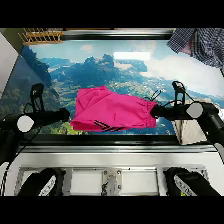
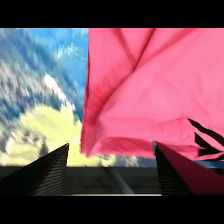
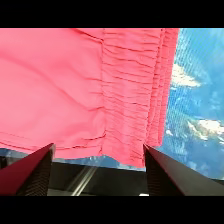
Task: Fold the clothes and pants, and hang the long-sleeved shirts on hangers.
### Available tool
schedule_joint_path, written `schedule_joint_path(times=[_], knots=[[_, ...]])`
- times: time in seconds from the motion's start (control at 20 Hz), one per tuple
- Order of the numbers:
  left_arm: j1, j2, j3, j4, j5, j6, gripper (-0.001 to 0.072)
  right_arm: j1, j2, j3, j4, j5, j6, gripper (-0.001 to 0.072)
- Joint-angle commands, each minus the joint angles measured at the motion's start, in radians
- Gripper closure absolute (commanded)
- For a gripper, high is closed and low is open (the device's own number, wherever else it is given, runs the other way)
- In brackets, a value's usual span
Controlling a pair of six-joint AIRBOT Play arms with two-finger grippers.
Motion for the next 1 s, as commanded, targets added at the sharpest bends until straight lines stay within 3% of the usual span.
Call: schedule_joint_path(times=[0.0, 0.25, 0.65, 0.7, 0.85, 0.9, 0.95], knots=[[0.167, -0.062, -0.1, -0.328, -0.04, -0.062, 0.0156, -0.003, 0.023, 0.003, 0.008, 0.003, 0.007, 0.0119], [0.304, -0.253, -0.188, -0.723, -0.02, 0.126, 0.0156, -0.003, 0.023, 0.003, 0.008, 0.002, 0.007, 0.0119], [0.161, -0.42, -0.084, -0.752, 0.153, 0.127, 0.0158, -0.004, 0.023, 0.002, -0.022, 0.092, 0.007, 0.0118], [0.159, -0.438, -0.074, -0.751, 0.154, 0.127, 0.02, -0.004, 0.023, -0.003, -0.041, 0.116, 0.024, 0.0118], [0.159, -0.462, -0.064, -0.748, 0.164, 0.135, 0.0615, -0.04, 0.023, -0.08, -0.045, 0.137, 0.182, 0.0118], [0.159, -0.461, -0.064, -0.75, 0.17, 0.151, 0.0703, -0.052, 0.023, -0.122, -0.037, 0.12, 0.24, 0.0118], [0.159, -0.461, -0.064, -0.75, 0.169, 0.155, 0.0703, -0.059, 0.023, -0.167, -0.022, 0.084, 0.284, 0.0118]])
